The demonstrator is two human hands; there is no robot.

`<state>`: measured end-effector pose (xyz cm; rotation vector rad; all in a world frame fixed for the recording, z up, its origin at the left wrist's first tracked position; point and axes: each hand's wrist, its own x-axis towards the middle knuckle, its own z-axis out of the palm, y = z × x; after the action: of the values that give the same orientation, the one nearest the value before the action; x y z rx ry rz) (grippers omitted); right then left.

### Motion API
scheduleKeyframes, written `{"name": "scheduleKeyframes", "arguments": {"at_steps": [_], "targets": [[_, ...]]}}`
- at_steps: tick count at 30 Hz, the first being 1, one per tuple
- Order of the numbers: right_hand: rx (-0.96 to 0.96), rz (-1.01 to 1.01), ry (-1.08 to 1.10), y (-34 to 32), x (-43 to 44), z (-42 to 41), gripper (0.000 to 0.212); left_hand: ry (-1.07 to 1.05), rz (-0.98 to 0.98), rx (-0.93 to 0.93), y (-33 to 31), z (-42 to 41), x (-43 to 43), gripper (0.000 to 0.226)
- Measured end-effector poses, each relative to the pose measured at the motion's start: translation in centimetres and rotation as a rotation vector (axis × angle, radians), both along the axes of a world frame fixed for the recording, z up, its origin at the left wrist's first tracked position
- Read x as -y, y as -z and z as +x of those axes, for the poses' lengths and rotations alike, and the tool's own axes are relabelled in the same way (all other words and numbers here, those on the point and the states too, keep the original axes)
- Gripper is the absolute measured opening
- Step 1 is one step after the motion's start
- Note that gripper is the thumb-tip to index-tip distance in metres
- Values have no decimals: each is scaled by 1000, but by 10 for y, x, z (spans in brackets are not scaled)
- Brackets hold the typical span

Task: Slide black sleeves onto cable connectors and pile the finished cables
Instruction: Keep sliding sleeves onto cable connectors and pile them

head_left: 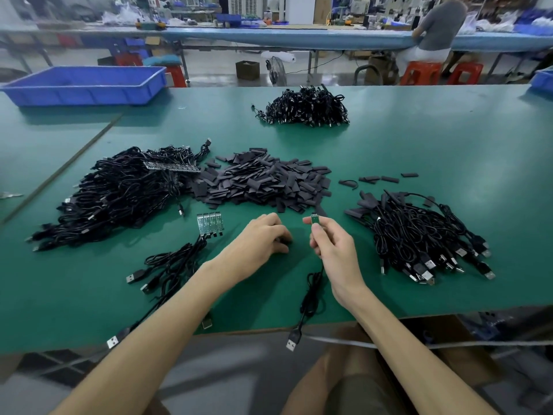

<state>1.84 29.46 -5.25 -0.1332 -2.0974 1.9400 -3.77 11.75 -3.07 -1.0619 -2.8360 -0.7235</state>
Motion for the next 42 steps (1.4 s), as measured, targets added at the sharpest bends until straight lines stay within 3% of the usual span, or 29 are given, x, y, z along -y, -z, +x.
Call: {"name": "scheduleKeyframes", "arguments": {"at_steps": [2,8,13,22,24,28,34,37,40,42], "targets": [[4,4,-3,0,0,0,22,4,52,96,0,-1,5,27],[6,8,-7,1,0,0,22,20,9,119,-6,-5,12,47],[18,58,-35,1,1,-1,20,-31,-28,-159,-4,-4,11,13],[2,106,-61,1,2,1,14,-83,9,-208,5,-1,7,4],[5,92,-67,0,2,1,12,-94,106,-132,7,2,5,5],[13,159,-58,-1,4,1,13,-158,526,257,7,9,-2,15],[32,268,-50,-1,6,-1,24,-144,654,344,10,8,0,11],[45,308,-8,0,6,-2,29,-147,521,230,13,13,-4,10],[53,254,29,1,6,-3,28,-122,268,-144,18,21,-9,22],[44,237,28,1,6,-3,25,-127,205,-293,19,26,-10,29]]}}
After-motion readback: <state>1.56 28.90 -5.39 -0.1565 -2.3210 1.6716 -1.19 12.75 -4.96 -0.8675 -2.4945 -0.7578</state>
